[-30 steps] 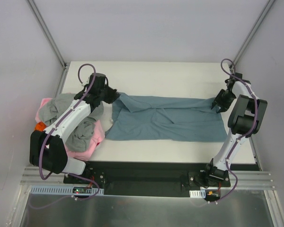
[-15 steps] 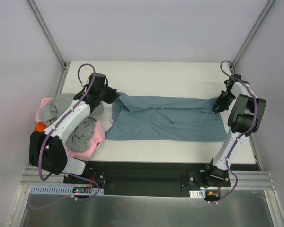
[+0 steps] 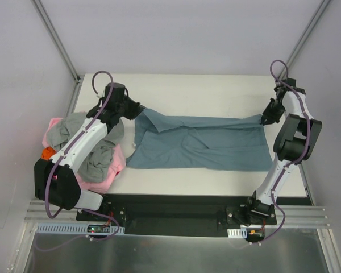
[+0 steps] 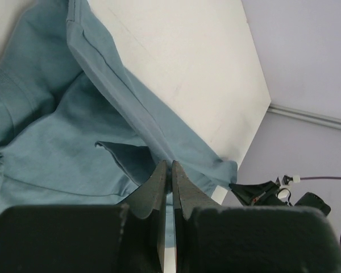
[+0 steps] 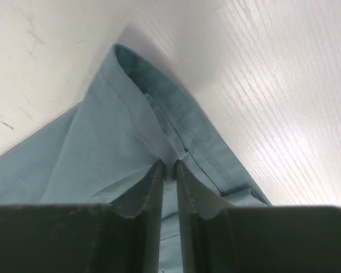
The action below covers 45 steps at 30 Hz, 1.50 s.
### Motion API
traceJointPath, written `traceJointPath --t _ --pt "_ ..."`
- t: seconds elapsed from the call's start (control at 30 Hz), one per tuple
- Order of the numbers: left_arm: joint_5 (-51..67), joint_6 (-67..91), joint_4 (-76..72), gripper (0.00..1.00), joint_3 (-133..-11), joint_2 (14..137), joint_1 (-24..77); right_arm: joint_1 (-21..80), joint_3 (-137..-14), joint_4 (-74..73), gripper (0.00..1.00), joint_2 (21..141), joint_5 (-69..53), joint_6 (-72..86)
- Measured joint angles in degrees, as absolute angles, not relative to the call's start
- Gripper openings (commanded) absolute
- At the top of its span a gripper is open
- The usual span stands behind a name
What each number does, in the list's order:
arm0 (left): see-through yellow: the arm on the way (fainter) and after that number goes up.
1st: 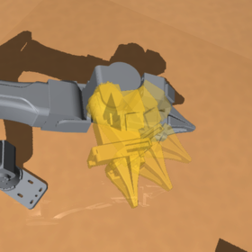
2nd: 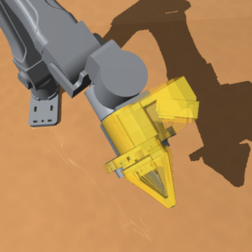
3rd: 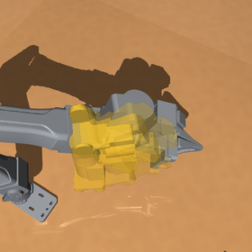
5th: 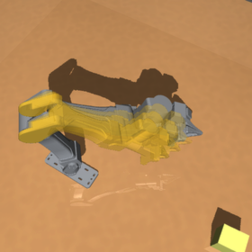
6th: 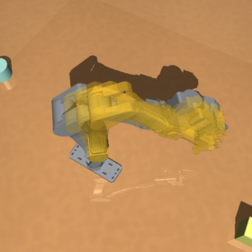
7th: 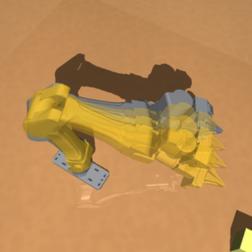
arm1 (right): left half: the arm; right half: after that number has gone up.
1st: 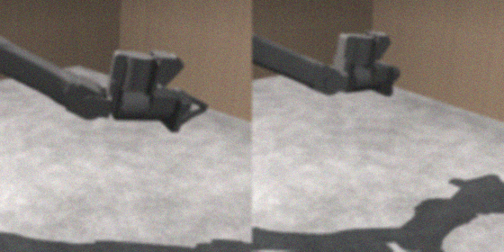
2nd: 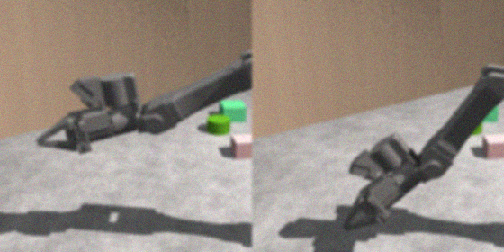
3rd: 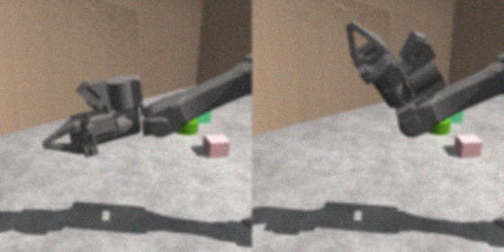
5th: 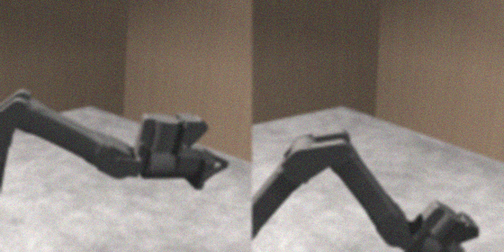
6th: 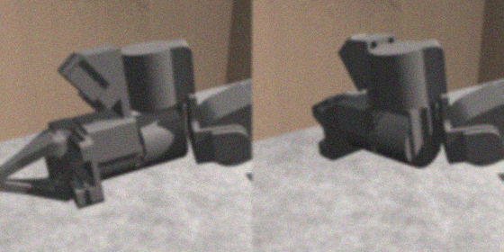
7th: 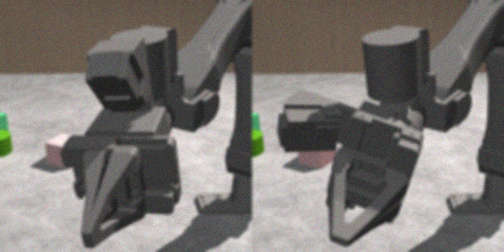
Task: Fold and stack the t-shirts
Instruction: Fold the other side of the tshirt into a rectangle
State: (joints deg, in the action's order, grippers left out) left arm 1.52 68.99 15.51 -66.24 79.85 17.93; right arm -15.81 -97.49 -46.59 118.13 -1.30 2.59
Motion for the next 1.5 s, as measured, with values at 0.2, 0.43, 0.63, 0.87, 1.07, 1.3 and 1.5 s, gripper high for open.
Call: traceJointPath --t 0.2,0.43,0.63,0.87,1.07,1.3,1.5 --pt "1.5 68.4 15.5 0.0 -66.7 79.9 17.9 -15.8 -98.5 -47.6 0.01 118.4 -2.4 2.1" --pt "1.9 68.0 16.2 0.0 -68.8 80.7 16.1 -15.8 -100.7 -48.3 0.01 118.7 -2.9 2.1" --pt "3.1 66.5 16.5 0.0 -80.7 88.7 14.1 -15.8 -111.7 -47.9 0.01 121.2 -5.7 1.9" --pt "6.3 64.0 15.4 0.0 -97.8 102.8 12.8 -15.9 -118.2 -44.6 0.01 126.7 -9.5 1.5" --pt "8.6 63.2 15.4 0.0 -105.1 111.0 12.6 -16.1 -118.4 -42.0 0.01 132.5 -12.3 1.5" --pt "9.3 62.8 16.0 0.0 -105.3 111.8 12.6 -16.1 -118.5 -40.8 0.01 133.3 -12.9 1.5" --pt "11.0 63.0 15.6 0.0 -97.1 104.3 12.6 -16.4 -118.2 -40.9 0.01 132.6 -12.7 1.4"
